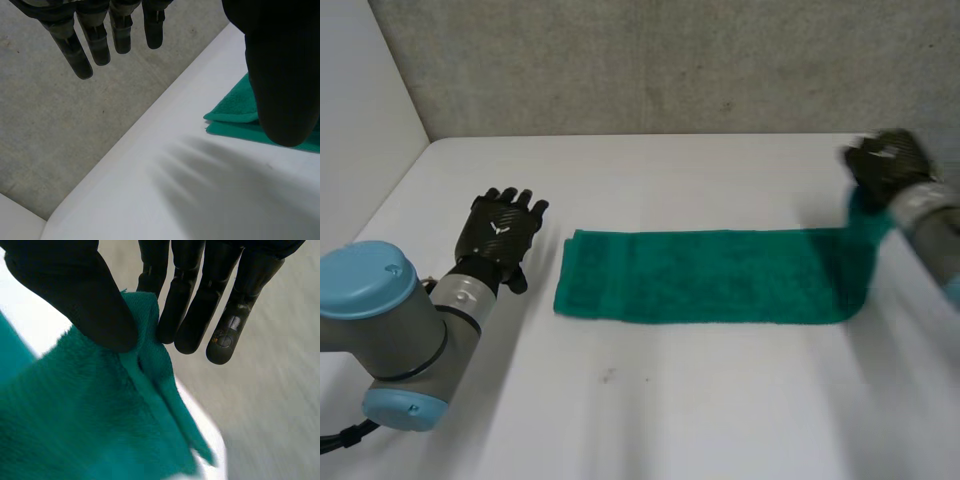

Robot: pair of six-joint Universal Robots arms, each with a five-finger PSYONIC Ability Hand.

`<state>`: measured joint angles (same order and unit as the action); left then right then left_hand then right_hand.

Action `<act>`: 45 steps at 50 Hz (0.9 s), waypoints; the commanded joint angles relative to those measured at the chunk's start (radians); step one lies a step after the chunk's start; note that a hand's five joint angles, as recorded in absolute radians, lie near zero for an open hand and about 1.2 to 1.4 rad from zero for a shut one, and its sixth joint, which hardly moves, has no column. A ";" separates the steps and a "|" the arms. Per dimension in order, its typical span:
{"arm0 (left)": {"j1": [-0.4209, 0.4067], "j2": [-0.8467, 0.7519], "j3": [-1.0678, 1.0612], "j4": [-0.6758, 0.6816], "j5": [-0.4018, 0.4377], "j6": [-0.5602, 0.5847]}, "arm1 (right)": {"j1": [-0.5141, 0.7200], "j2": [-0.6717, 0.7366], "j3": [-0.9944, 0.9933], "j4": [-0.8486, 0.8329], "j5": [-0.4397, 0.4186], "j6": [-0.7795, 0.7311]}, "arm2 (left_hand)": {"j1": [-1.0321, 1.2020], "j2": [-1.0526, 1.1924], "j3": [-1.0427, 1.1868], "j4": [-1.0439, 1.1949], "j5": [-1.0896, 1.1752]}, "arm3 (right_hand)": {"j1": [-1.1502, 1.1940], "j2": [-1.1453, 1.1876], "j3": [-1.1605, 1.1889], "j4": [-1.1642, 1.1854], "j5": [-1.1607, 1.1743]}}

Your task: Fold the towel.

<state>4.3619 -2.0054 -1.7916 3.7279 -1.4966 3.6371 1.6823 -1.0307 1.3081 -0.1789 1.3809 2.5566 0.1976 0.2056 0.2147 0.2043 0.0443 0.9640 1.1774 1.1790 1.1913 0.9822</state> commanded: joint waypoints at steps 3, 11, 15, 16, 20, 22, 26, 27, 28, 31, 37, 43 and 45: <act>0.005 0.002 0.000 0.003 -0.001 0.000 | 0.394 0.075 -0.170 -0.007 -0.135 0.017 | -0.023 -0.031 -0.040 -0.030 -0.044 | 0.432 0.219 0.217 0.205 0.240; 0.013 0.022 0.001 0.006 -0.002 -0.002 | 0.609 0.324 -0.337 -0.007 -0.227 0.019 | -0.023 -0.031 -0.040 -0.030 -0.044 | 0.432 0.219 0.217 0.205 0.240; 0.025 0.023 0.001 0.007 -0.002 -0.002 | 0.663 0.405 -0.398 -0.004 -0.223 0.019 | -0.023 -0.031 -0.040 -0.030 -0.044 | 0.432 0.219 0.217 0.205 0.240; 0.025 0.023 0.001 0.007 -0.002 -0.002 | 0.672 0.420 -0.406 -0.004 -0.223 0.019 | -0.023 -0.031 -0.040 -0.030 -0.044 | 0.432 0.219 0.217 0.205 0.240; 0.025 0.023 0.009 0.007 -0.002 -0.003 | 0.691 0.460 -0.418 0.004 -0.217 0.016 | -0.023 -0.031 -0.040 -0.030 -0.044 | 0.432 0.219 0.217 0.205 0.240; 0.024 0.028 0.012 0.007 -0.002 -0.006 | 0.682 0.448 -0.414 0.006 -0.172 0.024 | -0.023 -0.031 -0.040 -0.030 -0.044 | -0.307 -0.521 -0.522 -0.535 -0.500; 0.013 0.034 0.032 0.007 0.001 -0.040 | 0.674 0.394 -0.395 0.010 -0.036 0.045 | -0.022 -0.030 -0.039 -0.029 -0.044 | -0.749 -0.962 -0.964 -0.976 -0.942; 0.005 0.034 0.050 0.006 0.002 -0.064 | 0.674 0.370 -0.386 0.013 0.004 0.056 | -0.019 -0.027 -0.036 -0.026 -0.041 | -0.789 -1.003 -1.005 -1.017 -0.982; 0.001 0.034 0.060 0.006 0.003 -0.078 | 0.669 0.321 -0.362 0.027 0.068 0.085 | -0.019 -0.027 -0.036 -0.026 -0.041 | -0.789 -1.003 -1.005 -1.017 -0.982; -0.036 0.037 0.107 -0.006 0.004 -0.144 | 0.602 0.230 -0.279 0.067 0.147 0.161 | -0.016 -0.024 -0.033 -0.023 -0.038 | -0.789 -1.003 -1.005 -1.017 -0.982; -0.088 0.010 0.199 -0.049 0.007 -0.244 | 0.501 0.136 -0.128 0.136 0.144 0.257 | -0.011 -0.019 -0.028 -0.017 -0.032 | -0.789 -1.003 -1.005 -1.017 -0.982; -0.147 -0.145 0.400 -0.258 0.006 -0.288 | 0.352 0.104 0.063 0.142 0.141 0.289 | -0.011 -0.018 -0.028 -0.017 -0.032 | -0.789 -1.003 -1.005 -1.017 -0.982; -0.148 -0.159 0.420 -0.281 0.004 -0.290 | 0.332 0.106 0.092 0.134 0.139 0.289 | -0.011 -0.018 -0.028 -0.017 -0.032 | -0.756 -0.969 -0.971 -0.983 -0.948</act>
<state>4.2472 -2.0638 -1.5060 3.5918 -1.4894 3.3714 2.1173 -0.9158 1.2650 -0.0376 1.5329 2.8321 0.1976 0.2056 0.2148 0.2043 0.0444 0.2050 0.2221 0.2102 0.2333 0.0655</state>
